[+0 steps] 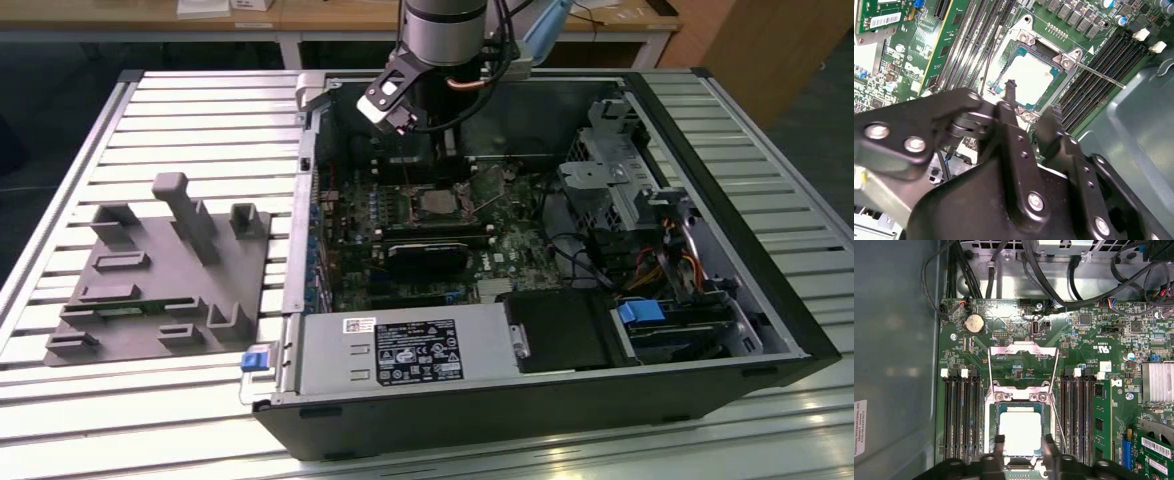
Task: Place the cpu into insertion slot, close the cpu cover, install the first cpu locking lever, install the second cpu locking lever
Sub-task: 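Place the cpu into insertion slot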
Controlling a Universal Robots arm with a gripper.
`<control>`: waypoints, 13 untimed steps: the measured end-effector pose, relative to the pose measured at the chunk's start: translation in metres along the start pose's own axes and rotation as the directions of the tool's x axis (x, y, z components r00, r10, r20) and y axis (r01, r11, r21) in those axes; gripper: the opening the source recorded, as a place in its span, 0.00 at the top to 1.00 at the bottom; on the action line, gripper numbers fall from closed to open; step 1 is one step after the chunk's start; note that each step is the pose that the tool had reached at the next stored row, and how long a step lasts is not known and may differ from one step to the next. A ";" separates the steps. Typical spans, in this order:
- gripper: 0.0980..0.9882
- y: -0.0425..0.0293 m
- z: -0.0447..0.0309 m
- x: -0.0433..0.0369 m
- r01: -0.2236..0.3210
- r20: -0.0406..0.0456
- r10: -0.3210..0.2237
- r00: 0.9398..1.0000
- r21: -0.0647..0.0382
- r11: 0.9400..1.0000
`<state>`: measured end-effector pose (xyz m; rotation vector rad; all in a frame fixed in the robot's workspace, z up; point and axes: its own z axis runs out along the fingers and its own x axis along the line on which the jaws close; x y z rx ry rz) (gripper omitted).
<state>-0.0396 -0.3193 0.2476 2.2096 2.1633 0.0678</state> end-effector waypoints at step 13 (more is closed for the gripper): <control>1.00 0.0000 0.0000 0.0000 0.000 0.000 0.000 1.000 0.000 1.000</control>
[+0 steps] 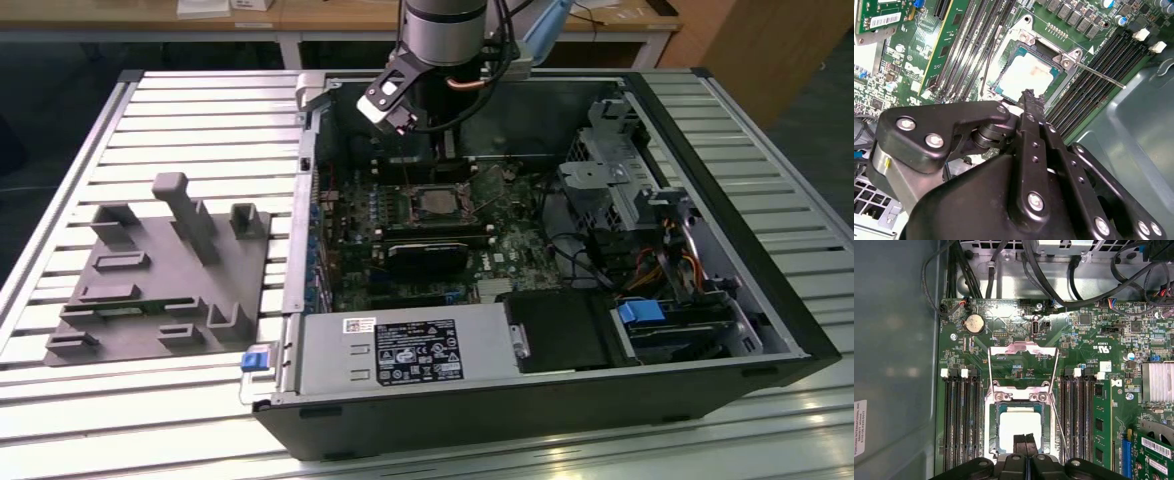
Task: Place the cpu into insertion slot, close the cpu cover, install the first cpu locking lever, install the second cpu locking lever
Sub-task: 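Place the cpu into insertion slot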
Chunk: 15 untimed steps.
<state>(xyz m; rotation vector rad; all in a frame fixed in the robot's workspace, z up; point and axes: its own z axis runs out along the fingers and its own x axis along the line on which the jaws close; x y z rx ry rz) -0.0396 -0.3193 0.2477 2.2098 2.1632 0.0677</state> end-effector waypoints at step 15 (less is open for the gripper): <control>1.00 0.0012 -0.0186 -0.0001 0.000 0.000 0.000 1.000 0.000 1.000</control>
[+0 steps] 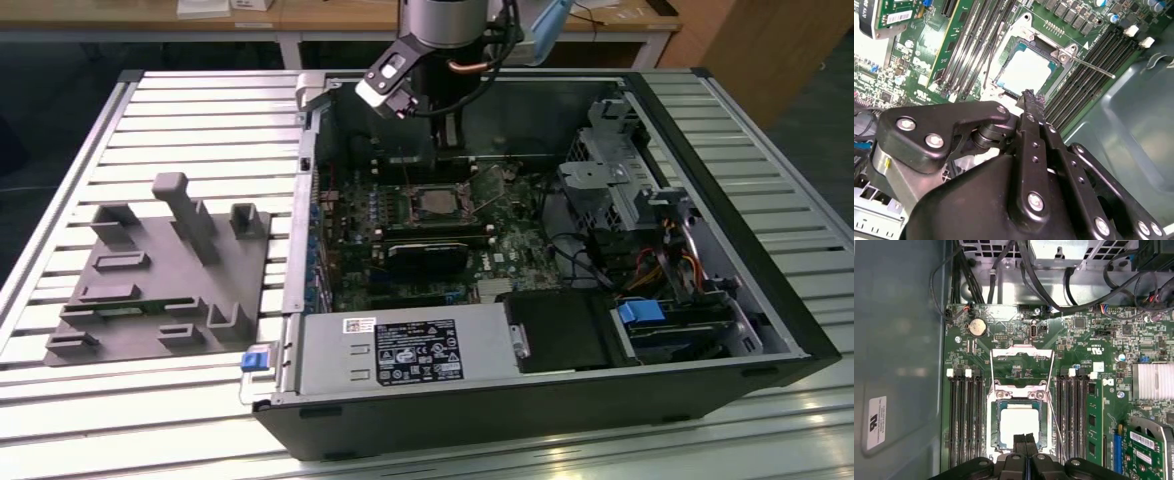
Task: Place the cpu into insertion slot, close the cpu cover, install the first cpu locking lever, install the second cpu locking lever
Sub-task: 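Place the cpu into insertion slot, then close the cpu cover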
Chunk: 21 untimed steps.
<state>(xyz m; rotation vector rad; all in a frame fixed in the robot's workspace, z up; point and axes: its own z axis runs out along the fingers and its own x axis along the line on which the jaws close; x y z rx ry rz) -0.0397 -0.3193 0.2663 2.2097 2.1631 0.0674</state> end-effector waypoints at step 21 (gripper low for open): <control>1.00 0.0060 -0.0017 0.0001 0.000 0.000 0.000 1.000 0.003 1.000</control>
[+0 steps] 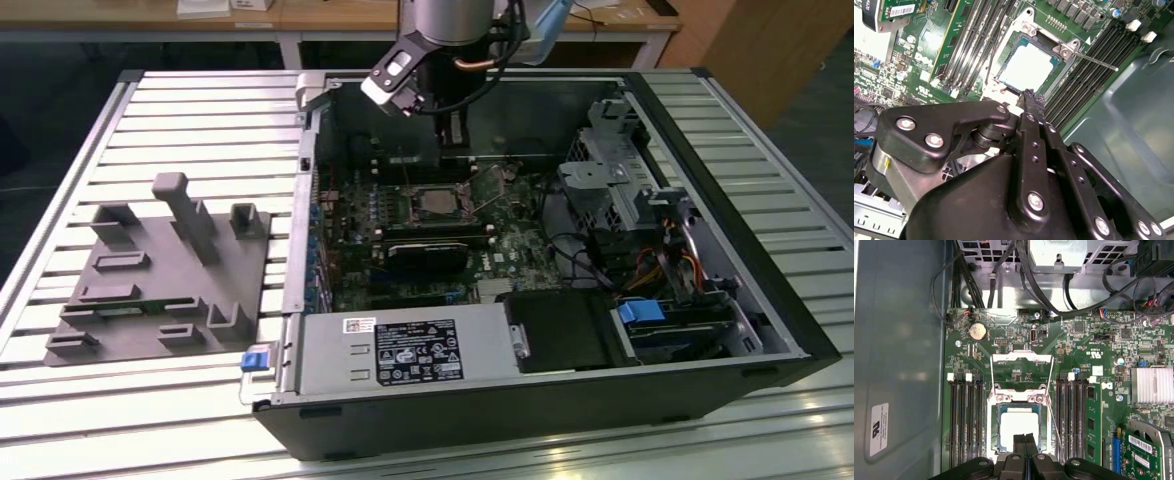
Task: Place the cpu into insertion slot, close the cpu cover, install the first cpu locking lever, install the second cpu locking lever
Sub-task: 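Close the cpu cover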
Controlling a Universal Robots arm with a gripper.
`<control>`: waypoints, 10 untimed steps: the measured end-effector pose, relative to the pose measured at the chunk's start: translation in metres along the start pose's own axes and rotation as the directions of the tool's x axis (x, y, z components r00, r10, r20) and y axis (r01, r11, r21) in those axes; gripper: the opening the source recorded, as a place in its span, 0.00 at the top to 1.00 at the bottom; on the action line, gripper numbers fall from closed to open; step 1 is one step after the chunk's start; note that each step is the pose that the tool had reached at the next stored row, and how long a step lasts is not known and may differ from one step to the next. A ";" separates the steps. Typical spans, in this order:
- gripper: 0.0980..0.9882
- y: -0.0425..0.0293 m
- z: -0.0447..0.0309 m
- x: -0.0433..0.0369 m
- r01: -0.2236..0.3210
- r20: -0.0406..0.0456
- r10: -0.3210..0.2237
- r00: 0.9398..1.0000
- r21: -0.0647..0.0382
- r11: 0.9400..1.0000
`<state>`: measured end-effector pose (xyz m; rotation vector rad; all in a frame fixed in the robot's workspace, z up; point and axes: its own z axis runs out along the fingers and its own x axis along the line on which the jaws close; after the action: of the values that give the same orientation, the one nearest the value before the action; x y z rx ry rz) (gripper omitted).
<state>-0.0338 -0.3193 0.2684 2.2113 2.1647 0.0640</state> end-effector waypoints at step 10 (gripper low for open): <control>1.00 0.0133 0.0008 0.0003 0.000 0.000 0.000 1.000 0.004 1.000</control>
<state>-0.0204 -0.3193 0.2684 2.2137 2.1668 0.0591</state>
